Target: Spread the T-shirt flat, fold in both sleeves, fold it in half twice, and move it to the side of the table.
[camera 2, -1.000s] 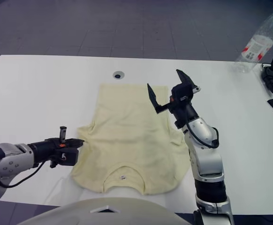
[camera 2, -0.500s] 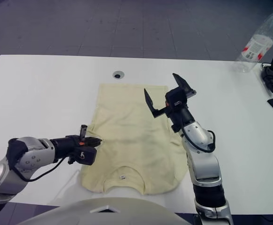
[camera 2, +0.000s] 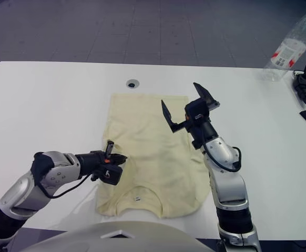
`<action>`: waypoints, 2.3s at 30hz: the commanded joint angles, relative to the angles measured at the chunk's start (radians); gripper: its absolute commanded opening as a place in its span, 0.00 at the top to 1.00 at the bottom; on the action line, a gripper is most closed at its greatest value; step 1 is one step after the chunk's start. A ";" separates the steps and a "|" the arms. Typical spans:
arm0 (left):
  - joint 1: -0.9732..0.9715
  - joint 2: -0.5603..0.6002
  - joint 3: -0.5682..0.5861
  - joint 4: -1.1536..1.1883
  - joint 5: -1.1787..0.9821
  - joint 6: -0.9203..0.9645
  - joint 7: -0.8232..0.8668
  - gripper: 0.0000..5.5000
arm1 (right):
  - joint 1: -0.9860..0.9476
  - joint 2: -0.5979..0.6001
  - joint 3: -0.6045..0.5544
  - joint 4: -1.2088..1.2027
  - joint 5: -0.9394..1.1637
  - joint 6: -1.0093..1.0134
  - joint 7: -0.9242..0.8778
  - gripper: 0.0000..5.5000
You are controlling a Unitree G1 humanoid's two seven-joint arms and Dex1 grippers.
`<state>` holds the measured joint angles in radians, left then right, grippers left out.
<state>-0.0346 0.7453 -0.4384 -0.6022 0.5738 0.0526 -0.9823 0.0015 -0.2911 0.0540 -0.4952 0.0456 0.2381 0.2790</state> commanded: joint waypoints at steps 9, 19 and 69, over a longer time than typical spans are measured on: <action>-0.010 -0.052 -0.025 0.017 -0.011 -0.002 0.005 0.95 | 0.012 0.005 0.014 -0.026 -0.020 0.008 -0.002 0.02; -0.021 -0.161 -0.049 0.030 -0.059 -0.013 0.067 0.65 | 0.009 0.004 0.015 -0.020 -0.025 0.005 -0.002 0.02; 0.061 -0.166 0.325 0.425 -0.478 0.087 0.287 0.02 | -0.040 -0.025 -0.025 0.030 0.033 0.016 0.060 0.02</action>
<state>0.0256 0.5747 -0.0950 -0.1802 0.0756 0.1267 -0.7138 -0.0328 -0.3091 0.0370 -0.4606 0.0703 0.2406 0.3345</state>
